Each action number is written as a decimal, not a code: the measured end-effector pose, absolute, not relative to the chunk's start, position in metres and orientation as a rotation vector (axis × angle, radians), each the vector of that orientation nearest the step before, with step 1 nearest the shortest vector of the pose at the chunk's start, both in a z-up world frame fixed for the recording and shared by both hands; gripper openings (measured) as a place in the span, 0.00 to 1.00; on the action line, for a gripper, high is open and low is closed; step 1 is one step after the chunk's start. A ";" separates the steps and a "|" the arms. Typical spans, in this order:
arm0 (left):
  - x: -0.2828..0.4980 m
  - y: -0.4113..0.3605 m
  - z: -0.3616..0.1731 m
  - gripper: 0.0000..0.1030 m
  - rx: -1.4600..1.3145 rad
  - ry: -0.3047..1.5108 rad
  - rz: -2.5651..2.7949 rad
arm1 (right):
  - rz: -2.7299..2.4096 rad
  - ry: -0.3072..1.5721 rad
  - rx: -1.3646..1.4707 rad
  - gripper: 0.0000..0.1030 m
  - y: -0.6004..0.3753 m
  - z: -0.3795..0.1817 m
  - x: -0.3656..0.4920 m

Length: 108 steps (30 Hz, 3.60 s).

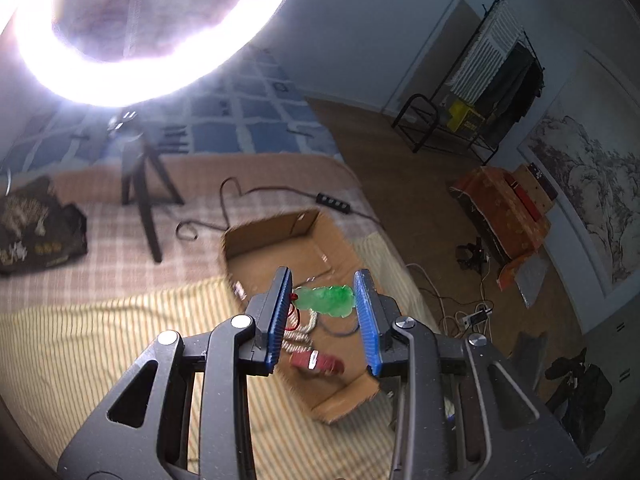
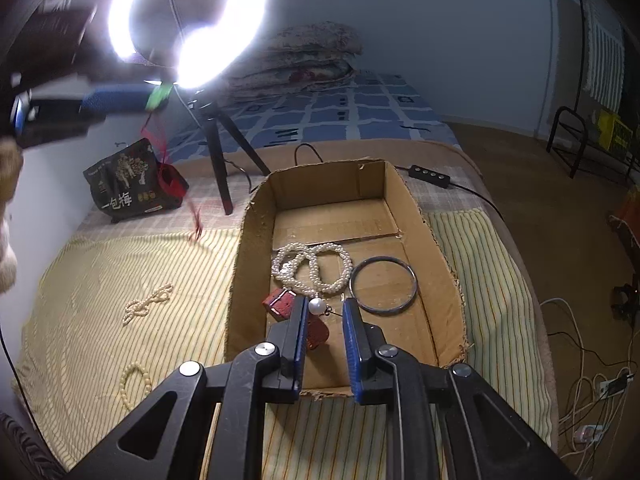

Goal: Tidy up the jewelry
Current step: 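Carry the jade pendant with the left tool while the right tool carries the earring over the box, then open the left gripper dropping the pendant while the right gripper releases the earring into the box, then move the left tool to the pearl necklace while the right tool approaches the beaded bracelet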

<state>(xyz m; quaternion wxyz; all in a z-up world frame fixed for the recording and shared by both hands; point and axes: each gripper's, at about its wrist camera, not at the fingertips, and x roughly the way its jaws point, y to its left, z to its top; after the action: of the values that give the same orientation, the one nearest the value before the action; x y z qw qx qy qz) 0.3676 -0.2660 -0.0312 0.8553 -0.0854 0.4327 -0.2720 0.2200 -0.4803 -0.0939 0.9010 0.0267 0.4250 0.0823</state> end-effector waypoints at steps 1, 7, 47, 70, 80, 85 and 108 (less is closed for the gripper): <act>0.371 -0.270 -0.030 0.31 -0.178 0.909 -0.575 | 0.168 0.881 0.058 0.15 -0.481 -0.095 0.221; 0.394 -0.296 -0.040 0.31 -0.156 0.928 -0.583 | 0.153 0.889 0.074 0.15 -0.487 -0.101 0.227; 0.396 -0.265 -0.052 0.54 -0.114 0.933 -0.457 | 0.155 0.817 -0.017 0.84 -0.458 -0.066 0.209; 0.329 -0.133 -0.061 0.54 -0.019 0.942 -0.365 | 0.316 0.858 -0.035 0.84 -0.405 -0.050 0.160; 0.322 -0.115 -0.121 0.54 0.039 1.072 -0.400 | 0.407 0.996 -0.009 0.79 -0.366 -0.085 0.158; 0.323 -0.113 -0.155 0.54 0.013 1.157 -0.421 | 0.446 1.064 -0.010 0.69 -0.349 -0.103 0.157; 0.350 -0.118 -0.216 0.43 0.038 1.257 -0.400 | 0.477 1.227 0.065 0.37 -0.326 -0.159 0.168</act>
<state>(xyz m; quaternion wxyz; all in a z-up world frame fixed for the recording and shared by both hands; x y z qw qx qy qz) 0.3504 -0.1182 -0.2159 0.7901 0.0178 0.5839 -0.1858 0.1677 -0.3263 -0.1593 0.7905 0.0301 0.5702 0.2215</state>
